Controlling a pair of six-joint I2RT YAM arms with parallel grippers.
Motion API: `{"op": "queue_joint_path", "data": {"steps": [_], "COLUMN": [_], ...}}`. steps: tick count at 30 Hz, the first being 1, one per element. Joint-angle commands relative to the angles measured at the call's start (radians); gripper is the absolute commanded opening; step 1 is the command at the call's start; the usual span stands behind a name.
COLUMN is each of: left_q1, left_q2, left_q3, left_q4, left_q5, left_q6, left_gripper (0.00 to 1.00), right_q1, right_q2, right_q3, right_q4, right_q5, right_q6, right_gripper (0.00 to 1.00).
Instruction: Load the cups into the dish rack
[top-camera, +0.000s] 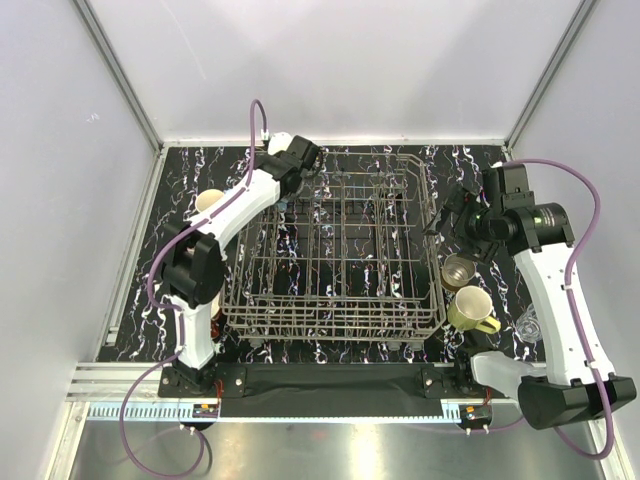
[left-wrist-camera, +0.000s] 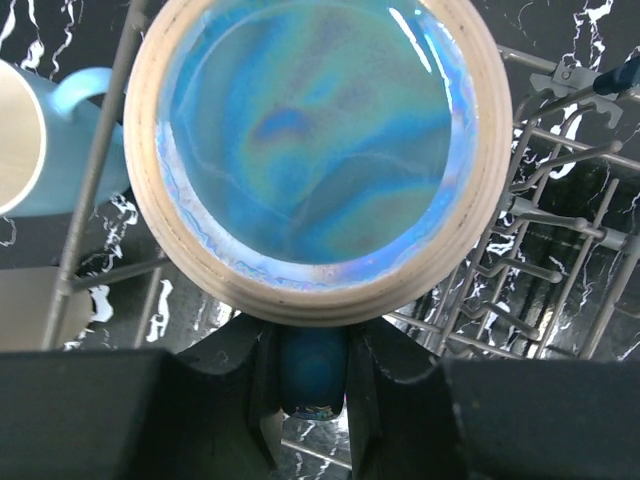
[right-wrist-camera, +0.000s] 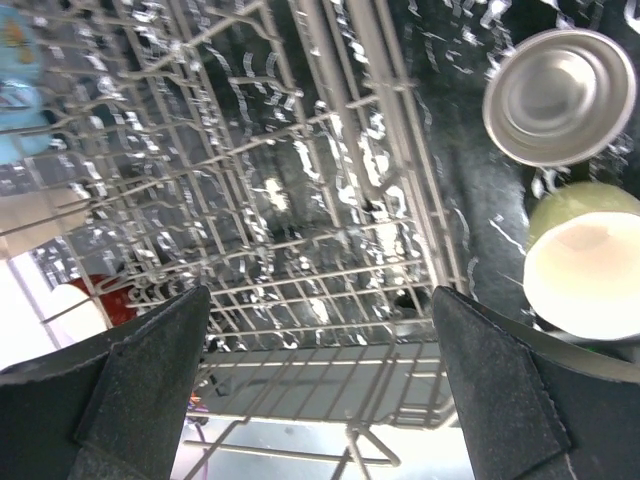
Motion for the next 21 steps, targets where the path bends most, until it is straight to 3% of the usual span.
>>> {"op": "queue_joint_path", "data": {"steps": [1,9,14,17,21], "left_q1": [-0.009,-0.014,-0.015,-0.015,-0.006], "left_q2": [-0.002,0.012,0.009,0.011,-0.017], "left_q3": [-0.003,-0.110,-0.178,-0.193,-0.227], "left_q4": [0.032,0.098,0.149,0.178,0.224], "left_q5": [-0.058,-0.060,-0.035,-0.034,0.009], "left_q6": [-0.086,-0.153,-0.164,-0.156,-0.149], "left_gripper": [0.00,0.00,0.06,0.17,0.35], "right_q1": [-0.001,0.001,0.003,0.001,0.000], "right_q2": [-0.043,-0.007,-0.028,-0.080,-0.097], "right_q3": [-0.003,-0.052,-0.074,-0.117,-0.080], "right_q4": [0.090,-0.010,-0.005,0.038,0.006], "right_q5": [-0.053,0.117,0.102,0.129,0.276], "right_q6": [0.014,-0.092,-0.114,-0.117,-0.097], "right_gripper": [1.00,1.00,1.00,1.00,1.00]}}
